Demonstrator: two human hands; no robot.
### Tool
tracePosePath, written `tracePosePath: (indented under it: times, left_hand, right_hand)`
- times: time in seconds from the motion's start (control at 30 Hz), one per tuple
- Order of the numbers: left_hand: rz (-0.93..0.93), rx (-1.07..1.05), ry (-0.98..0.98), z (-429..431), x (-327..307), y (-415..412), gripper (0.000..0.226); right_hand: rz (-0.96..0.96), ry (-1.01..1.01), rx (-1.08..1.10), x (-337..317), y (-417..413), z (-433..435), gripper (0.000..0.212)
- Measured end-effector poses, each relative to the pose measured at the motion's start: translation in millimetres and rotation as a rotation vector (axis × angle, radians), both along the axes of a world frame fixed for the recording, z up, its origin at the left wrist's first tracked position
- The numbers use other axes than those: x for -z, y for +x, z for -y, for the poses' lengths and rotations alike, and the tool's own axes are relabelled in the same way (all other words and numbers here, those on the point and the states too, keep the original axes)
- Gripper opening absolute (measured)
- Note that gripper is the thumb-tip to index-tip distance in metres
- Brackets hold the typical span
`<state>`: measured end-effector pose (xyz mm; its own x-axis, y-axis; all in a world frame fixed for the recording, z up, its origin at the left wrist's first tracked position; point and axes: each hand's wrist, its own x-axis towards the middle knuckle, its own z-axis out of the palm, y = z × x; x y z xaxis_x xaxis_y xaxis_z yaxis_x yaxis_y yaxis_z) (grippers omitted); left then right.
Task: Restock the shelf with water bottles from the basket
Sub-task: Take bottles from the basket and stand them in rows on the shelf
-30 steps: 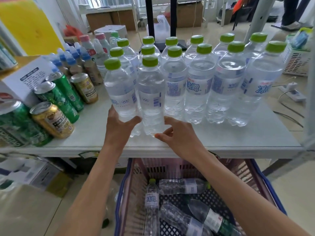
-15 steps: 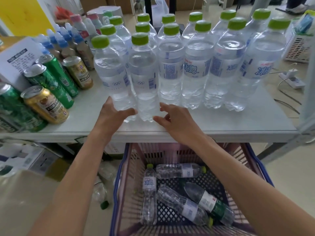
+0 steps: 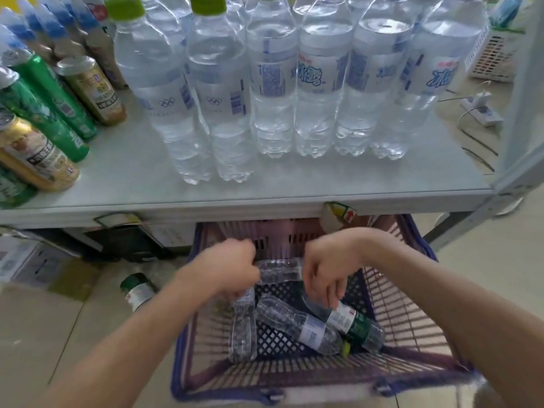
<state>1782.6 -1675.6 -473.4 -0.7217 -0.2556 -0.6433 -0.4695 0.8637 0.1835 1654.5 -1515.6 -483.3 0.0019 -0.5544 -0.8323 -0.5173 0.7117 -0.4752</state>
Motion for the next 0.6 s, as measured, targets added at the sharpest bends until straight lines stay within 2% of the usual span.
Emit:
tracePosePath:
  times: [0.03, 0.1, 0.13, 0.2, 0.23, 0.33, 0.47, 0.6]
  left_hand:
    - [0.082, 0.003, -0.027, -6.4, 20.8, -0.8, 0.019]
    - [0.19, -0.043, 0.001, -13.9, 58.1, 0.5, 0.04]
    - [0.214, -0.088, 0.043, -16.3, 72.7, 1.4, 0.045]
    - [0.257, -0.149, 0.065, -18.7, 97.5, 5.8, 0.045]
    - [0.261, -0.168, 0.053, -18.9, 110.1, 7.0, 0.044]
    - [0.222, -0.232, 0.016, -19.5, 156.0, 2.2, 0.049]
    - [0.172, -0.302, -0.077, -23.5, 209.3, -4.4, 0.042]
    - [0.178, -0.571, -0.132, -35.2, 218.9, 0.4, 0.079]
  right_hand:
    - [-0.007, 0.122, -0.016, 23.2, -4.0, -3.8, 0.015]
    - [-0.072, 0.249, -0.034, 65.4, -6.4, -12.8, 0.017]
    - [-0.151, 0.237, -0.047, 83.2, -5.1, -17.9, 0.018]
    - [-0.334, 0.123, -0.093, 111.3, 4.6, -24.3, 0.013]
    - [-0.375, 0.091, -0.112, 123.4, 12.0, -25.5, 0.017]
    - [-0.41, 0.087, -0.207, 153.2, 39.7, -20.3, 0.032]
    - [-0.511, -0.045, -0.281, 173.6, 72.6, 5.4, 0.063]
    - [-0.548, -0.148, -0.198, 194.1, 88.3, 8.3, 0.086]
